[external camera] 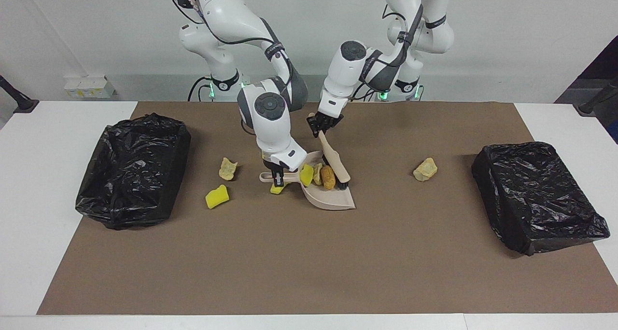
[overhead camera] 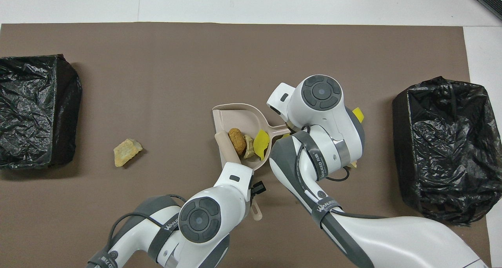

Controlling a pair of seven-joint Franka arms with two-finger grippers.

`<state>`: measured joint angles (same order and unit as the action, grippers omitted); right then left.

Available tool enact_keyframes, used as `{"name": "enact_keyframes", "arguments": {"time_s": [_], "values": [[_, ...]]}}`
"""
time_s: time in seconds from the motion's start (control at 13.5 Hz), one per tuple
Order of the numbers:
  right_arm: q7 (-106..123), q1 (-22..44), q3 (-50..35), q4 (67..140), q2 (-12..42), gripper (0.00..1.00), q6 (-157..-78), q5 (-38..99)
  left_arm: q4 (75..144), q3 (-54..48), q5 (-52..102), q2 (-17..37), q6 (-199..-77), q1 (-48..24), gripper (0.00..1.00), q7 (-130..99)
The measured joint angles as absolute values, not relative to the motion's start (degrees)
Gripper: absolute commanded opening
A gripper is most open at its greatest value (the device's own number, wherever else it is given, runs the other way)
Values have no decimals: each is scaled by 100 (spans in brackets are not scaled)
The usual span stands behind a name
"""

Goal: Sweep and dump trash in bin
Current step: 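Sweep the brown nugget and crust into the dustpan with the left gripper, then sweep the remaining crust into the dustpan with the left gripper's brush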

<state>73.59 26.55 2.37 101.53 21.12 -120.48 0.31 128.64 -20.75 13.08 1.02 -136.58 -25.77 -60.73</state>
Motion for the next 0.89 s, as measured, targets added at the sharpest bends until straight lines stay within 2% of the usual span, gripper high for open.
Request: {"name": "enact_keyframes", "arguments": {"time_s": [0.44,0.66,0.89], "values": [[7359,2655,238,10157,2112,0,-12056,31,12757,-2011,611,-515,-12140,-1856,0,-6069],[7359,2655,239,10160,2112,0,-12062,31,12756,-1997,400,-741,-11469,-1181,0,-6033],[7359,2655,239,10163,2112,0,-12066,31,12761,-1988,90,-740,-11246,-442,0,-5676]]}}
